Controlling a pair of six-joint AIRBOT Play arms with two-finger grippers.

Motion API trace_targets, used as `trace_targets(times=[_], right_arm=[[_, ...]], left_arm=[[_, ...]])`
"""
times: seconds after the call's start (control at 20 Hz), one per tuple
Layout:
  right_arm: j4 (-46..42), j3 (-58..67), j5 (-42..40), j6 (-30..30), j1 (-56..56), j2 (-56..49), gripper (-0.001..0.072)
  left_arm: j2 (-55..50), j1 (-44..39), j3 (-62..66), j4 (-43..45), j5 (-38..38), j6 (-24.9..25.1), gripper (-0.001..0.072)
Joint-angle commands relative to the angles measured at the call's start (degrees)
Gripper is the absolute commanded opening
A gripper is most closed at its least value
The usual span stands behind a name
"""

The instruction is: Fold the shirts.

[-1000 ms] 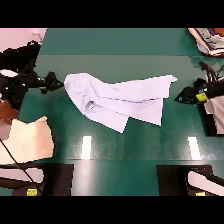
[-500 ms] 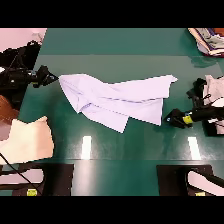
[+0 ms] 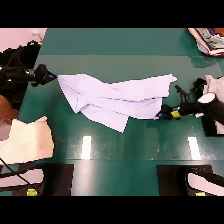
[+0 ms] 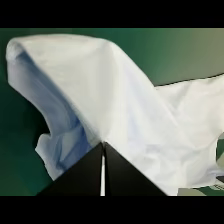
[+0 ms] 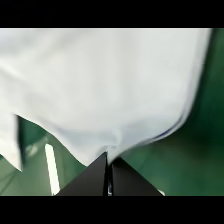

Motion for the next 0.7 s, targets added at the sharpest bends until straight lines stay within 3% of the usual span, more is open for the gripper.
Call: trace_targets(times=[0.0, 0.4, 0.65], right_arm=[[0.4, 8.9, -0.5, -0.6, -0.9, 6.0, 0.0016], [0.3, 41.6, 0.0, -2.3, -13.5, 23.2, 0.0016], [0.3, 54.3, 4.9, -2.2, -23.5, 27.0, 0.0016]], left_arm=[[7.1, 0.0, 2.6, 0.0, -0.3, 0.0, 0.0019], [26.8, 0.0, 30.6, 0.0, -1.1, -0.5, 0.0019], [28.7, 0.0, 49.3, 1.4, -1.7, -7.7, 0.0019]])
